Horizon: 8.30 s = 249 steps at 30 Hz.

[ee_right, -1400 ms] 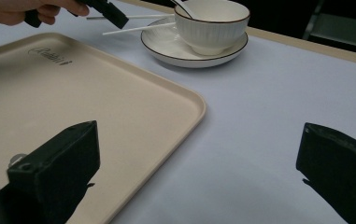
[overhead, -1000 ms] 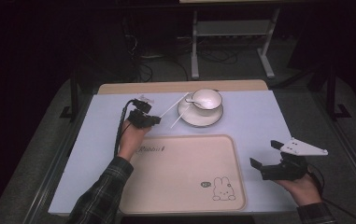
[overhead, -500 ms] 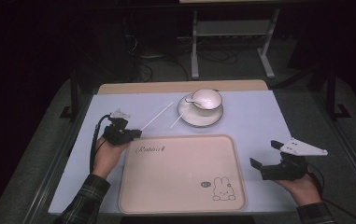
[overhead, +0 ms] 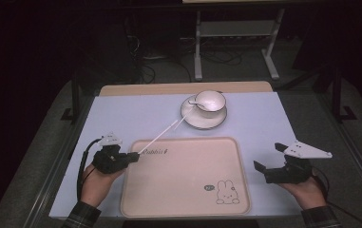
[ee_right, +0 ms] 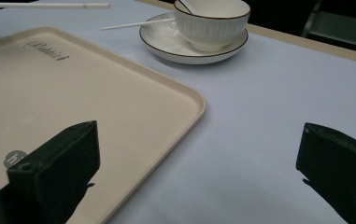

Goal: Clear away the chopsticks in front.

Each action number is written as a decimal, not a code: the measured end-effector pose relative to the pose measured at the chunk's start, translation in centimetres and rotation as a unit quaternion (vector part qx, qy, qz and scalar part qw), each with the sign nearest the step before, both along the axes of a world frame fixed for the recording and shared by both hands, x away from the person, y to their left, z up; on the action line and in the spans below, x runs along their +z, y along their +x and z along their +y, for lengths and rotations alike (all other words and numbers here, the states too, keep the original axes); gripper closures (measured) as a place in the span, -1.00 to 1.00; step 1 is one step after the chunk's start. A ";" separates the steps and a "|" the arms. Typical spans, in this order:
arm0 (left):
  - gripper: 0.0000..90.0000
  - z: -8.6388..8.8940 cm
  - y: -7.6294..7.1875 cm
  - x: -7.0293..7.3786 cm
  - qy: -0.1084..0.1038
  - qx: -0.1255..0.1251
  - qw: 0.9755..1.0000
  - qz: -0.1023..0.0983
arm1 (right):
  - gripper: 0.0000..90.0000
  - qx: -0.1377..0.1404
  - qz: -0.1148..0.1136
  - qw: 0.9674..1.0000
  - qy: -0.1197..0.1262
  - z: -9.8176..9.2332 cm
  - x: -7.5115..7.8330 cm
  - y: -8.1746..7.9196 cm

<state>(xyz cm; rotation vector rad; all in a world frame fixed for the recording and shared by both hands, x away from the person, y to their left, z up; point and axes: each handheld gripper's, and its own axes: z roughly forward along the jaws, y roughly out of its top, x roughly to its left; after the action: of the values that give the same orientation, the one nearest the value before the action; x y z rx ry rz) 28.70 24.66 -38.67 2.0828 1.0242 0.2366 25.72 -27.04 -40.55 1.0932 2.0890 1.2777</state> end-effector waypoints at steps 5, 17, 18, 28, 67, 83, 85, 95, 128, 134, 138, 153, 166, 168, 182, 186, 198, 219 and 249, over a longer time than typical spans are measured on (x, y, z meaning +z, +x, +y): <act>0.91 -0.9 -1.2 -0.7 0.001 -0.019 1.000 0.014 | -1.00 -0.001 0.000 1.000 -0.001 0.0 0.0 0.0; 0.91 -2.2 -1.0 -2.9 0.047 -0.035 0.998 0.037 | -1.00 0.001 0.001 1.000 -0.003 0.1 0.0 0.0; 0.91 -2.3 -0.9 -3.1 0.049 -0.035 0.997 0.039 | -1.00 0.001 0.001 1.000 -0.003 0.1 0.0 0.0; 0.88 -2.7 -0.4 -4.3 0.087 -0.041 0.993 0.061 | -1.00 0.001 0.004 1.000 -0.007 0.2 0.0 0.1; 0.36 -11.1 14.3 0.7 0.019 -0.041 0.999 -0.017 | -1.00 -0.002 0.003 1.000 0.006 -0.1 0.0 0.0; 0.50 -16.5 21.8 -2.1 0.071 -0.031 0.997 -0.013 | -1.00 0.000 0.003 1.000 0.017 -0.4 0.0 0.1; 0.50 -16.8 22.0 -2.4 0.076 -0.031 0.997 -0.009 | -1.00 0.001 0.003 1.000 0.017 -0.4 0.0 0.1; 0.74 -17.6 22.4 -3.9 0.094 -0.023 0.995 -0.006 | -1.00 0.002 0.003 1.000 0.020 -0.4 0.0 0.1; 0.89 -5.8 15.7 1.6 0.036 0.022 0.999 -0.013 | -1.00 0.000 0.003 1.000 0.016 -0.4 0.0 0.0; 0.89 -4.1 11.6 1.8 0.023 0.012 1.000 -0.009 | -1.00 0.000 0.002 1.000 0.014 -0.3 0.0 0.0; 0.89 -3.4 8.9 1.4 0.014 0.009 1.000 -0.009 | -1.00 0.000 0.002 1.000 0.015 -0.2 0.1 0.0; 0.89 -3.8 1.3 -1.0 0.010 -0.027 0.999 0.037 | -1.00 0.003 0.001 1.000 0.011 -0.1 0.1 0.1; 0.89 -6.9 1.4 -3.6 0.067 -0.057 0.994 0.061 | -1.00 0.004 0.002 1.000 0.009 -0.1 0.0 0.2; 0.88 -7.0 1.5 -3.9 0.072 -0.060 0.993 0.066 | -1.00 0.004 0.001 1.000 0.011 -0.1 0.1 0.2; 0.83 -7.1 1.5 -4.3 0.089 -0.060 0.992 0.064 | -1.00 0.004 0.000 1.000 0.009 -0.1 0.1 0.1; 0.81 -7.2 1.3 -4.0 0.086 -0.064 0.993 0.057 | -1.00 0.005 0.000 1.000 0.008 0.0 0.1 0.1; 0.99 -11.0 3.1 -2.6 0.065 -0.116 0.991 0.025 | -1.00 0.004 0.001 1.000 0.007 0.0 0.1 0.1; 0.99 -13.7 10.1 -4.9 0.089 -0.091 0.992 0.019 | -1.00 -0.005 0.003 1.000 0.012 -0.7 0.0 -0.1; 0.99 -5.3 6.2 -4.4 0.096 -0.057 0.993 0.048 | -1.00 -0.003 0.001 1.000 0.008 -0.4 0.1 -0.2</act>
<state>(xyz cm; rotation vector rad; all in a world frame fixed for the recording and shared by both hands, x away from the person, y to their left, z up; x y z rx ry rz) 34.91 19.39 -43.09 2.3393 0.9669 0.1835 25.50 -27.41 -40.47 1.1086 2.0784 1.2928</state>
